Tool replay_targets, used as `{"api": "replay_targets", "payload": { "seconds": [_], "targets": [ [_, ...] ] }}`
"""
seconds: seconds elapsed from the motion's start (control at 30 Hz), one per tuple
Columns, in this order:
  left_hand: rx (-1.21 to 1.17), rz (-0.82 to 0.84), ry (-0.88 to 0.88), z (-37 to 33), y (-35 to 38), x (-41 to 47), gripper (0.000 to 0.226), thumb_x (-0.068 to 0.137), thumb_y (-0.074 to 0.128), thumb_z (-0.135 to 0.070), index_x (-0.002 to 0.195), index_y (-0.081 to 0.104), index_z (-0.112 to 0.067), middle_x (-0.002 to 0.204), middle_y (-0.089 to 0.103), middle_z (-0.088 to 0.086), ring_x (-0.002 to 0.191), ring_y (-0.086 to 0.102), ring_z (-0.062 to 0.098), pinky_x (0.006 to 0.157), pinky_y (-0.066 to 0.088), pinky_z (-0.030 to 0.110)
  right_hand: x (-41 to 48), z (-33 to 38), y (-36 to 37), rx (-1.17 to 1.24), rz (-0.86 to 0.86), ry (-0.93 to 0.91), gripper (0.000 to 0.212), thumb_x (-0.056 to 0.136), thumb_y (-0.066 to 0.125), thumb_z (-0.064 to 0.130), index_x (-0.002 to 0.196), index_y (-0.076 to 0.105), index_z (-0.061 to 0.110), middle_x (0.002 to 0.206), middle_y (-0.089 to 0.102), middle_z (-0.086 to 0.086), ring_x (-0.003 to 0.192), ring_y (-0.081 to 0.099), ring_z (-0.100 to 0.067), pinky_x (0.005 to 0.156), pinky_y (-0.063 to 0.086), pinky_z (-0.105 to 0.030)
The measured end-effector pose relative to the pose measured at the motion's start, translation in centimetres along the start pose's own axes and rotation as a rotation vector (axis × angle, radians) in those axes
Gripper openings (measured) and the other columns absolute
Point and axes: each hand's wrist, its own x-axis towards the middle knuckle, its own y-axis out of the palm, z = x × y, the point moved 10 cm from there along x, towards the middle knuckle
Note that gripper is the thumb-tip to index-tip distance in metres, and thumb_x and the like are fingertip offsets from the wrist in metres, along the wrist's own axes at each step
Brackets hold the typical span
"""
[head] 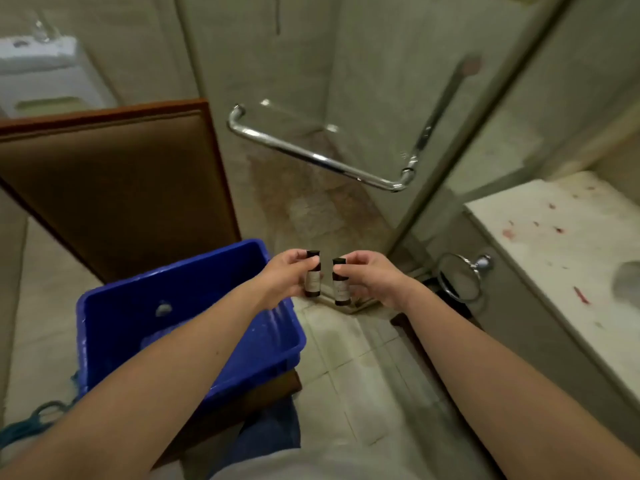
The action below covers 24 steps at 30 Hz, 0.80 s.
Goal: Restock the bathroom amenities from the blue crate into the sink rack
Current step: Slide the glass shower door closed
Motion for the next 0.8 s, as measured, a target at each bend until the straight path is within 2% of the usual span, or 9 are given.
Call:
{"api": "replay_targets", "payload": {
  "seconds": [0.1, 0.17, 0.23, 0.3, 0.37, 0.47, 0.53, 0.7, 0.8],
  "targets": [
    [0.084, 0.084, 0.065, -2.6, 4.2, -0.6, 0.023, 0.093, 0.064, -0.015, 0.116, 0.061, -0.016, 0.119, 0.067, 0.01, 0.107, 0.066, 0.025, 0.093, 0.054, 0.04, -2.8, 1.2, -4.0, 0.018, -0.029, -0.068, 0.022, 0.085, 0.075, 0.012, 0.103, 0.064, 0.011, 0.087, 0.071, -0.003, 0.077, 0.07, -0.014, 0.069, 0.06, -0.032],
    [0.136, 0.141, 0.103, -4.5, 7.1, -1.1, 0.028, 0.09, 0.067, -0.013, 0.118, 0.062, -0.015, 0.118, 0.068, 0.01, 0.107, 0.067, 0.025, 0.091, 0.055, 0.038, -4.5, 2.1, -6.6, 0.034, -0.046, -0.108, 0.018, 0.084, 0.075, 0.011, 0.098, 0.065, 0.014, 0.083, 0.07, 0.0, 0.077, 0.071, -0.016, 0.074, 0.061, -0.038],
    [0.189, 0.196, 0.141, -6.3, 10.0, -1.5, 0.033, 0.089, 0.068, -0.01, 0.121, 0.061, -0.012, 0.116, 0.068, 0.011, 0.107, 0.066, 0.025, 0.091, 0.056, 0.038, -6.3, 2.9, -9.2, 0.055, -0.07, -0.148, 0.018, 0.082, 0.076, 0.01, 0.095, 0.066, 0.015, 0.084, 0.07, -0.001, 0.077, 0.071, -0.019, 0.07, 0.059, -0.038],
    [0.221, 0.25, 0.187, -8.2, 13.0, -1.9, 0.033, 0.088, 0.068, -0.007, 0.121, 0.061, -0.008, 0.112, 0.068, 0.012, 0.105, 0.066, 0.024, 0.087, 0.057, 0.036, -8.1, 3.8, -11.8, 0.073, -0.112, -0.188, 0.018, 0.08, 0.078, 0.01, 0.092, 0.068, 0.017, 0.085, 0.07, -0.002, 0.078, 0.071, -0.022, 0.067, 0.058, -0.036],
    [0.254, 0.305, 0.232, -9.9, 15.9, -2.2, 0.029, 0.088, 0.068, -0.006, 0.117, 0.062, -0.008, 0.106, 0.068, 0.01, 0.099, 0.066, 0.021, 0.085, 0.058, 0.034, -9.9, 4.5, -14.2, 0.109, -0.153, -0.224, 0.018, 0.078, 0.079, 0.008, 0.09, 0.069, 0.017, 0.086, 0.069, -0.003, 0.082, 0.071, -0.025, 0.073, 0.059, -0.041],
    [0.307, 0.376, 0.294, -12.3, 20.1, -2.7, 0.02, 0.087, 0.069, -0.005, 0.104, 0.067, -0.013, 0.1, 0.07, 0.007, 0.091, 0.069, 0.017, 0.079, 0.059, 0.033, -13.0, 5.7, -17.7, 0.12, -0.21, -0.283, 0.019, 0.08, 0.077, 0.006, 0.093, 0.067, 0.015, 0.089, 0.067, -0.004, 0.08, 0.072, -0.02, 0.07, 0.059, -0.036],
    [0.308, 0.423, 0.326, -13.6, 22.8, -3.1, 0.02, 0.084, 0.071, -0.006, 0.102, 0.068, -0.012, 0.099, 0.072, 0.008, 0.091, 0.07, 0.02, 0.08, 0.059, 0.037, -15.1, 6.4, -19.8, 0.119, -0.244, -0.309, 0.019, 0.081, 0.076, 0.006, 0.096, 0.067, 0.013, 0.096, 0.065, -0.007, 0.082, 0.071, -0.021, 0.07, 0.059, -0.036],
    [0.348, 0.541, 0.378, -16.0, 29.8, -4.7, 0.033, 0.082, 0.073, -0.007, 0.114, 0.064, -0.004, 0.107, 0.068, 0.014, 0.1, 0.069, 0.026, 0.087, 0.057, 0.041, -20.2, 7.8, -24.8, 0.096, -0.335, -0.365, 0.021, 0.083, 0.075, 0.007, 0.101, 0.067, 0.012, 0.103, 0.064, -0.008, 0.086, 0.07, -0.017, 0.075, 0.06, -0.034],
    [0.375, 0.6, 0.404, -17.1, 34.0, -5.8, 0.032, 0.085, 0.072, -0.007, 0.116, 0.064, -0.003, 0.111, 0.068, 0.016, 0.099, 0.069, 0.024, 0.085, 0.058, 0.038, -23.4, 8.0, -27.8, 0.116, -0.404, -0.4, 0.021, 0.082, 0.075, 0.007, 0.101, 0.066, 0.013, 0.102, 0.066, -0.006, 0.086, 0.07, -0.015, 0.07, 0.058, -0.029]
  ]
}}
